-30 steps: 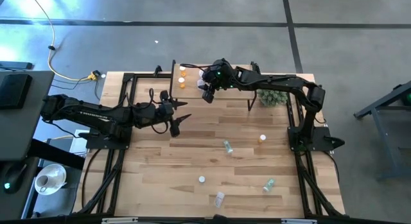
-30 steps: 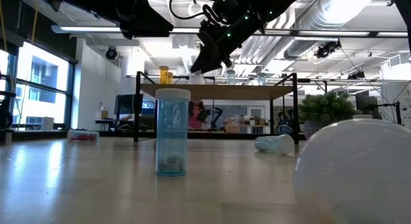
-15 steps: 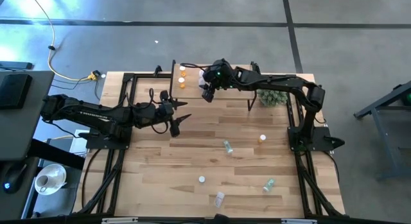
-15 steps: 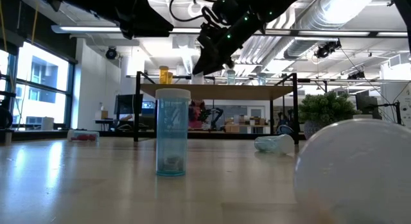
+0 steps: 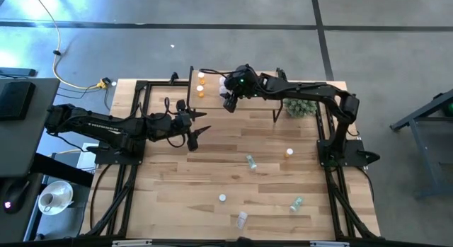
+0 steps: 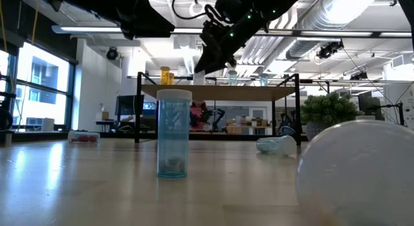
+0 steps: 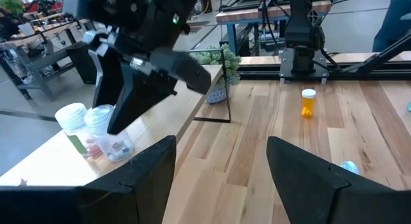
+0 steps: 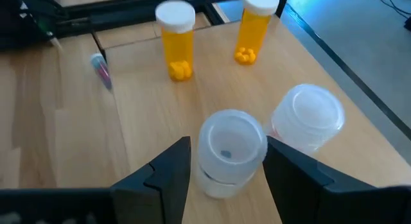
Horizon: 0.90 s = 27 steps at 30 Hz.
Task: Pick and place medicine bottles onto shelf by color
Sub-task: Put the top transparent pill bottle on the shelf and aligned with the other transparent pill bottle, then put the bottom green pill bottle on the shelf and aligned with the other green pill bottle
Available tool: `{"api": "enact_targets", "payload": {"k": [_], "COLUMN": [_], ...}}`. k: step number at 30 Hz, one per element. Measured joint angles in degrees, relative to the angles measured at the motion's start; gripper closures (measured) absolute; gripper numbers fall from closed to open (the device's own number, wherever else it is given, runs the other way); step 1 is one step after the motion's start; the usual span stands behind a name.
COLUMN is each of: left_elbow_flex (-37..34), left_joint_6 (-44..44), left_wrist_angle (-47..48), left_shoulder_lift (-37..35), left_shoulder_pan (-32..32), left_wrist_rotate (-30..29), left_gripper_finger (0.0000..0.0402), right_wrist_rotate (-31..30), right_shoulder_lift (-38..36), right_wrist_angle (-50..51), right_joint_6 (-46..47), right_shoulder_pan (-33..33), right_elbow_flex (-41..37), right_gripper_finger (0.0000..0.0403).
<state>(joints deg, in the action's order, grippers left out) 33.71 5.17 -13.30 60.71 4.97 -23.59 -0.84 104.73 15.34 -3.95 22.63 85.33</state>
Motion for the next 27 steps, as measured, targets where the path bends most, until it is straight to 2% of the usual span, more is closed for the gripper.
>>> {"api": "enact_targets", "payload": {"k": [14,21,27], "left_elbow_flex": [0.0,0.0,0.0], "left_joint_6": [-0.1,-0.5,-0.5], "left_wrist_angle": [0.3,0.5,0.7], "left_shoulder_lift": [0.0,0.0,0.0], "left_shoulder_pan": [0.0,-0.1,-0.6], "left_wrist_rotate": [0.2,3.8,5.0], "left_gripper_finger": [0.0167,0.0167,0.0167], "right_wrist_rotate": [1.5,6.8,7.4], "right_shoulder_lift": [-7.5,-11.5,-12.0], "right_wrist_angle": [5.9,17.0,25.4], "right_joint_6": [1.1,-0.7,-1.0], "right_shoulder_pan": [-1.6,-4.2,-6.6], "right_elbow_flex": [0.1,0.1,0.1], "right_gripper_finger": [0.0225,0.0226,0.0226]}}
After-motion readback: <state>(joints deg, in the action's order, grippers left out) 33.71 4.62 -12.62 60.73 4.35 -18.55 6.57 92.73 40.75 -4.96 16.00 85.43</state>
